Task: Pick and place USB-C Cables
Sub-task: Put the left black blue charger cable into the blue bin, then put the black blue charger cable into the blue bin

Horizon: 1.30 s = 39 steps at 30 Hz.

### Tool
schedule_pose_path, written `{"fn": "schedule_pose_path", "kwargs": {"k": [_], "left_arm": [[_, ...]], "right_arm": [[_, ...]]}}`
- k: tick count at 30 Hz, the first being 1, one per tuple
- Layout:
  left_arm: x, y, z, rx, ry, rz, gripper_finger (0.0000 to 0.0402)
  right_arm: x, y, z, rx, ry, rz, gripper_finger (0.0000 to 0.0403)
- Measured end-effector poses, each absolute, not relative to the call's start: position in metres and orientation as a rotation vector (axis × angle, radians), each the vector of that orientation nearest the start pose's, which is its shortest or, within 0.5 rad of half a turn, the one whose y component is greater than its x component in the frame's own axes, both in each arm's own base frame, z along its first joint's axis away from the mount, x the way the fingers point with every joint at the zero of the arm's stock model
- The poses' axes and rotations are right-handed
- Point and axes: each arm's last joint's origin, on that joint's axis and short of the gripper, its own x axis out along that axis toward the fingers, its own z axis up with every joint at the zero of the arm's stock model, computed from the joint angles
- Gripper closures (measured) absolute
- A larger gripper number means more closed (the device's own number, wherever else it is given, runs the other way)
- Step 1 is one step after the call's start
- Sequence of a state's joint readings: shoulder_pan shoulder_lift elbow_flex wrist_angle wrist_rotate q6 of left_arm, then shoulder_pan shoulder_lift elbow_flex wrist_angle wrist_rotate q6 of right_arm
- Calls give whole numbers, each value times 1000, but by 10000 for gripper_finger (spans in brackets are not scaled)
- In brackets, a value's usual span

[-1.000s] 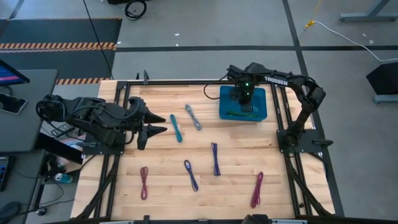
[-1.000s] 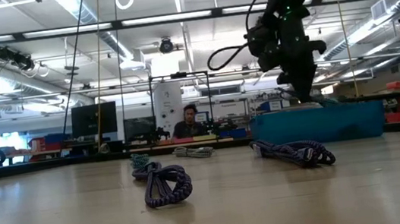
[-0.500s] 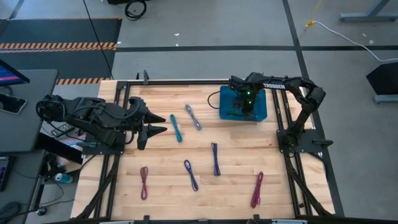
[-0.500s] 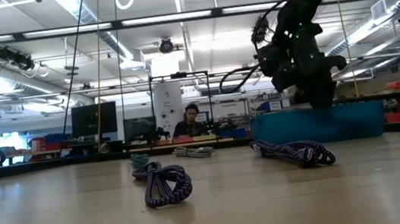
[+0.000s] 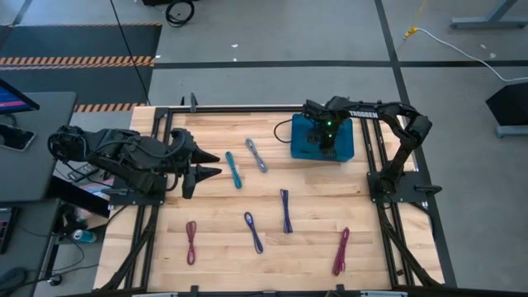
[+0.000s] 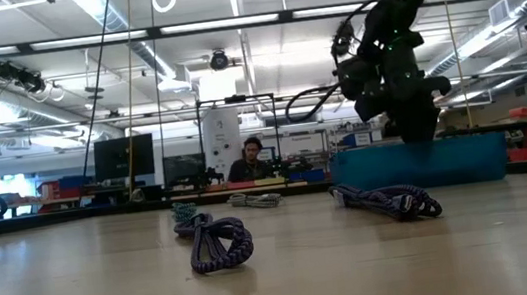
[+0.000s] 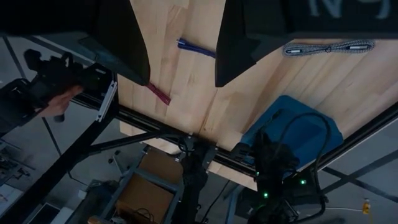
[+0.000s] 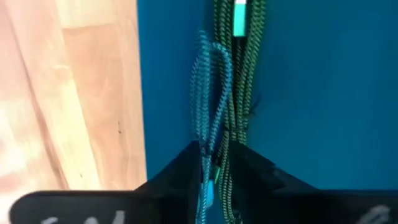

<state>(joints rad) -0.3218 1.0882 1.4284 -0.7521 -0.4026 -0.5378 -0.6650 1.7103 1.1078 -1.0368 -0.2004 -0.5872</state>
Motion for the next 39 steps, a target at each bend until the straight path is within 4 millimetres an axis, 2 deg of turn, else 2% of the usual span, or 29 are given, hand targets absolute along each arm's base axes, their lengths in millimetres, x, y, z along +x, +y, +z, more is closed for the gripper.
{"fn": "schedule_pose_path", "kwargs": {"k": [3, 6, 9, 12, 19, 23, 26, 29, 34, 39], "left_arm": [[188, -51, 438, -385, 352, 181, 214], [188, -51, 438, -384, 350, 185, 214], [190, -50, 437, -370, 338, 235, 214], [192, -45, 430, -321, 365, 361, 214], [205, -27, 386, -348, 629, 767, 214], [225, -20, 361, -483, 687, 977, 214], [247, -19, 342, -495, 738, 1035, 214], [270, -20, 321, -383, 927, 928, 214], [302, -30, 278, -41, 1314, 521, 214], [324, -35, 243, 248, 1495, 123, 228]], "right_arm": [[231, -174, 186, 177, 1535, 59, 308], [236, -178, 202, 136, 1552, 31, 308], [246, -182, 227, 146, 1509, -8, 306], [259, -182, 262, 189, 1398, -10, 306], [282, -169, 352, 208, 1104, 37, 306], [287, -155, 397, 171, 954, 51, 307], [288, -143, 424, 130, 864, 65, 307], [287, -131, 445, 111, 796, 93, 307], [283, -111, 469, 136, 707, 198, 307], [282, -94, 482, 160, 663, 263, 307]]}}
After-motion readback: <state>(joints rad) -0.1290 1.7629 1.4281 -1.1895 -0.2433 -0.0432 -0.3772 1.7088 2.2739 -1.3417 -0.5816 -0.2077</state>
